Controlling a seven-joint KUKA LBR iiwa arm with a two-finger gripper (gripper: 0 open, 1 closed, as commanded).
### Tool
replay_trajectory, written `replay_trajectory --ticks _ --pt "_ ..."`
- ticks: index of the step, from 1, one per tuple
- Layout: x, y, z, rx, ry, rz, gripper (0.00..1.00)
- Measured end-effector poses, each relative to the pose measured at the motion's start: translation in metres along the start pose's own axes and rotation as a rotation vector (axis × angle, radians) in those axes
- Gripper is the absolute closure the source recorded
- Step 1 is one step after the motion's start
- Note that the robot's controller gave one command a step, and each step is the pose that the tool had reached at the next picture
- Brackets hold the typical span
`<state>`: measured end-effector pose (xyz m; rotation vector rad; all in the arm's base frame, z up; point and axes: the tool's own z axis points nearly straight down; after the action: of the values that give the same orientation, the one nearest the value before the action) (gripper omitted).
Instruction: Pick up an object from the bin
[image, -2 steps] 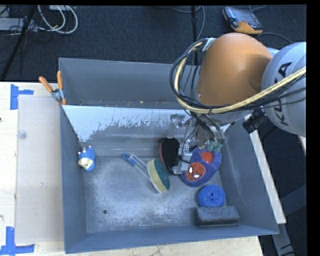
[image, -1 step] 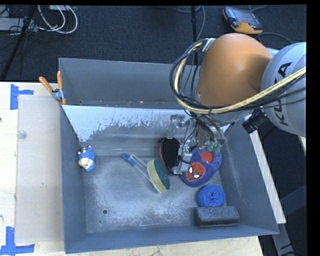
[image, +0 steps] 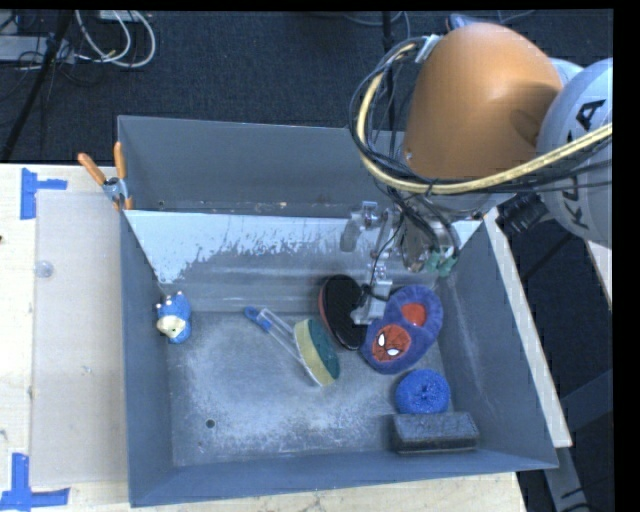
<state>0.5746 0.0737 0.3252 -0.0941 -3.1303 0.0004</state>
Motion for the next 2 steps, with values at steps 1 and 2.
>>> replay_trajectory --ticks 1,2 --pt "-0.006 0.001 -0.017 0.0 -0.006 0.004 0.0" --pt "0.025 0.014 -0.047 -0.003 -0.009 0.025 0.0"
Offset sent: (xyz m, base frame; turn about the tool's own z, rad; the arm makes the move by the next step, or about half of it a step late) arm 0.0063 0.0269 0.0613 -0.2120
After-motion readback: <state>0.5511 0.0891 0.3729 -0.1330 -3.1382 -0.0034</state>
